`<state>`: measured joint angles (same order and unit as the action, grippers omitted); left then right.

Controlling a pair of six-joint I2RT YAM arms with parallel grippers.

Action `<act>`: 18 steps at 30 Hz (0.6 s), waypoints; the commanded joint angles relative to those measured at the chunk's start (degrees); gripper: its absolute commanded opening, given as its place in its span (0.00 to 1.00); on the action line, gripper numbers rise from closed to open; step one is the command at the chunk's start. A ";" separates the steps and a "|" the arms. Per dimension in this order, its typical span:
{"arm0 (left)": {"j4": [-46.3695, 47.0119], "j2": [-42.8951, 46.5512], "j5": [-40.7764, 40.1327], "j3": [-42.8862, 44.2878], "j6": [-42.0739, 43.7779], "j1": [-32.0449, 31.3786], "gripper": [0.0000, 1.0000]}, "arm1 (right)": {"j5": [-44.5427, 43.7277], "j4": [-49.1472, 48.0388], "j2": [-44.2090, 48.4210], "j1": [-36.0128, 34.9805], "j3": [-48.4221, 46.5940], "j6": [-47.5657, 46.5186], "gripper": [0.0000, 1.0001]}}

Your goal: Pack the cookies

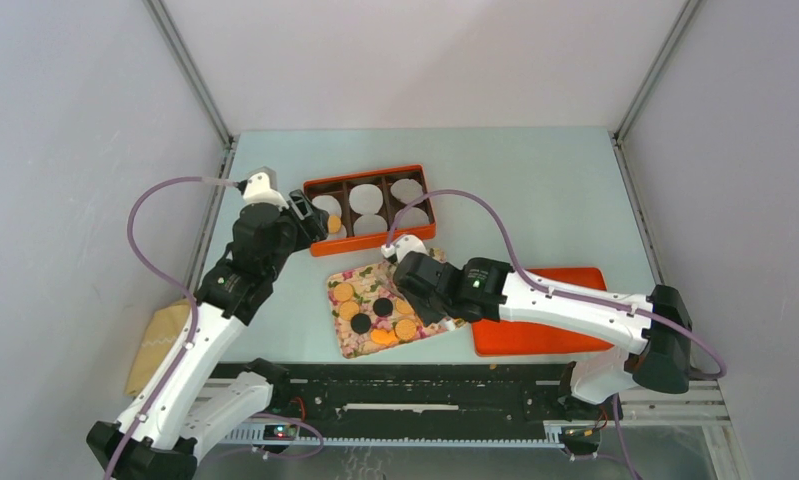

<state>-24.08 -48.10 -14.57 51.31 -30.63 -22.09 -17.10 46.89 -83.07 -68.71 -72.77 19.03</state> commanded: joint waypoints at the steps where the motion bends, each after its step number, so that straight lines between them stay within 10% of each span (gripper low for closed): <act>1: 1.60 1.70 0.63 -1.43 -0.46 0.20 0.69 | -1.57 0.25 1.36 -2.67 -0.22 4.22 0.27; 11: 0.90 3.90 1.40 -2.07 -1.25 0.20 0.69 | 0.22 3.17 2.75 -6.61 3.03 9.71 0.29; 18: 0.86 4.86 2.68 -2.83 -2.13 0.20 0.69 | 1.73 3.81 3.94 -8.32 4.04 12.54 0.52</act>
<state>-24.16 -44.45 -13.19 49.78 -31.62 -22.09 -15.88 50.35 -82.11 -75.57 -68.55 28.32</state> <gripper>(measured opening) 0.691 0.493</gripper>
